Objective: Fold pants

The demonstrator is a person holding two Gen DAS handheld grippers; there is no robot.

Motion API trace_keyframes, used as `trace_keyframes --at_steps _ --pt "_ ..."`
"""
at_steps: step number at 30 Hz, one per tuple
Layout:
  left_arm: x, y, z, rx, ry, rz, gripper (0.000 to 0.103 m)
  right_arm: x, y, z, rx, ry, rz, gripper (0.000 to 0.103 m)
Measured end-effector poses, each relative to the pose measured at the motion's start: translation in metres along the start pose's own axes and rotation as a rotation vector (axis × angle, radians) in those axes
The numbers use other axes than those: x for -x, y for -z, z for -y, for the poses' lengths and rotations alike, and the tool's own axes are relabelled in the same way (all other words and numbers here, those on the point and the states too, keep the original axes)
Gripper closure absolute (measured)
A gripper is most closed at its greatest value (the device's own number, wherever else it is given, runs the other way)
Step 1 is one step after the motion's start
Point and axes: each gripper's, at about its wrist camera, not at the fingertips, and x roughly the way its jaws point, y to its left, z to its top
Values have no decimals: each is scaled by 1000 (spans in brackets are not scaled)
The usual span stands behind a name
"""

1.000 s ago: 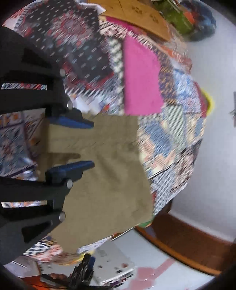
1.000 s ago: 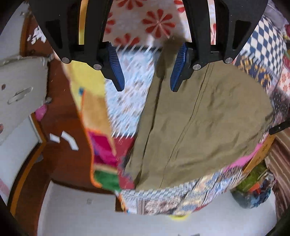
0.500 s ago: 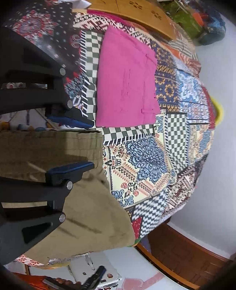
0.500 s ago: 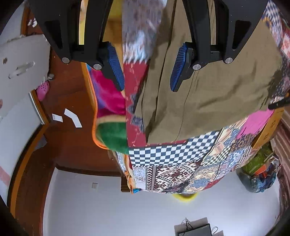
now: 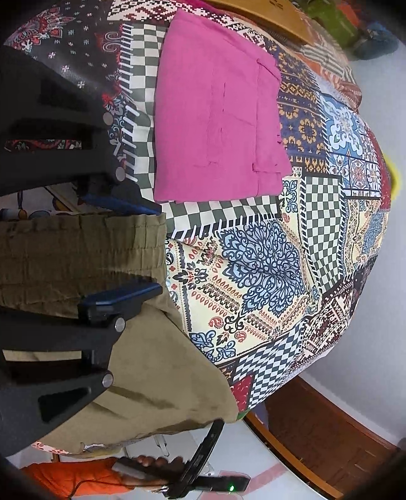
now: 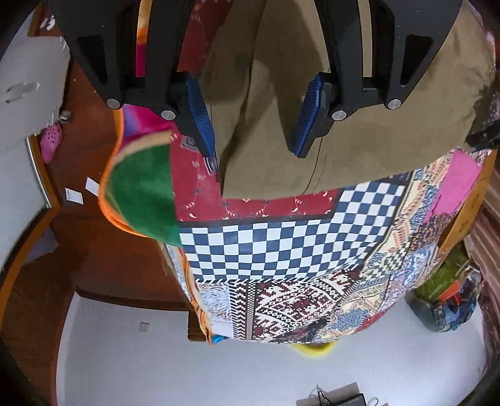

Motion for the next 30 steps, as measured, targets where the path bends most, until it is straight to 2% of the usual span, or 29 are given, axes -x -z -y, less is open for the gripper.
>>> trace_keyframes --at_steps 1,3,4,6,7,9,14,18,19,21,22,23,26,28,30 --pt "1 0 -1 4 7 3 61 -3 -1 0 -2 -5 -5 58" --pt "2 2 -2 10 16 11 61 -7 -2 1 -12 -39 -12 71" --pt "3 3 -2 14 13 16 65 -7 -2 0 -12 -50 -17 73" --pt "3 4 -4 31 -3 26 70 -5 -2 -3 -5 -57 -4 86" --pt "6 6 -6 44 -6 44 74 -3 -1 -6 12 -53 6 88" --pt "8 8 -6 49 -14 68 75 0 1 -15 52 -5 30 92" --pt "8 14 -6 56 -50 102 77 4 3 -31 143 113 67 94" --pt "9 18 -8 68 -89 130 82 -1 0 -29 155 166 72 94" --pt "9 18 -10 76 -91 131 86 -1 0 -28 160 187 74 94" --pt "7 18 -13 81 -139 130 97 -4 -4 -23 160 228 74 94" --pt "6 18 -16 83 -195 131 103 -7 -6 -21 156 240 71 94" --pt "3 18 -22 91 -242 118 103 -8 -8 -16 145 250 62 94" --pt "-2 23 -41 141 -191 66 103 -4 -10 -7 141 296 59 94" --pt "6 27 -46 143 -171 78 103 3 -10 1 114 255 43 90" --pt "19 27 -42 110 -180 108 102 15 -8 7 80 214 37 74"
